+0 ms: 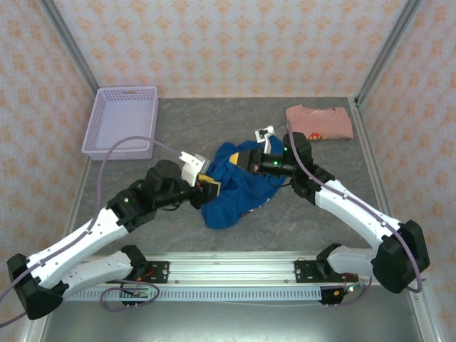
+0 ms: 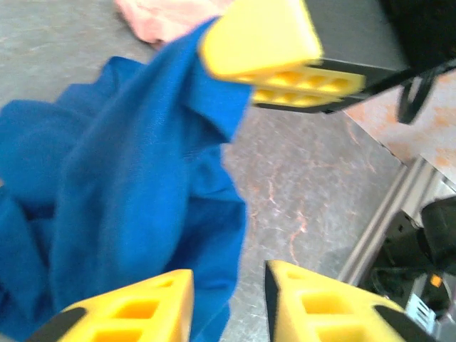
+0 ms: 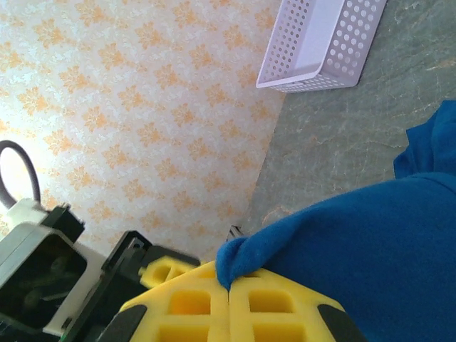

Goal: Fold the inside-out t-shirt
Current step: Adjust the T-shirt at the center of the table.

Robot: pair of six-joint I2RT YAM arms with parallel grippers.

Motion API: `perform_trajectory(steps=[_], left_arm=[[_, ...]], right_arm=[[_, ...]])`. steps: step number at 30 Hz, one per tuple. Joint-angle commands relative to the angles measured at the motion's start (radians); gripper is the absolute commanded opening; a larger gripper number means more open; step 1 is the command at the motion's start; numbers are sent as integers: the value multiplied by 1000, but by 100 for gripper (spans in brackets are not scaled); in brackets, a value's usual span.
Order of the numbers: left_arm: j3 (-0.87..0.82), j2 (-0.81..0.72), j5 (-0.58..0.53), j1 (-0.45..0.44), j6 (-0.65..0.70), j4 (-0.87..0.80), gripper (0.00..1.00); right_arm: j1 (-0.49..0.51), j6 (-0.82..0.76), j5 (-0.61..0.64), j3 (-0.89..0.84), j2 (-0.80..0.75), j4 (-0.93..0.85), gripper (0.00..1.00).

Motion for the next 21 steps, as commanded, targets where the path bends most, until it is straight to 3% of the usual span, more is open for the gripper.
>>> perform_trajectory(steps=[1,3,7,10,16,21], left_arm=[[8,63,100,-17,28,107,28],[19,102,71,-19,27,122,28],[66,182,-157,-15,31,47,31],[66,197,-213,-4,27,61,36],[83,257,-167,11,39,87,40],[128,322,-145,18,53,114,38]], right_arm=[[-8,18,8,38,1,21,0],[-11,24,7,38,1,22,0],[-10,22,5,37,-8,12,0],[-12,16,8,33,-17,1,0],[-12,25,5,26,-19,21,0],[-12,38,0,15,-21,41,0]])
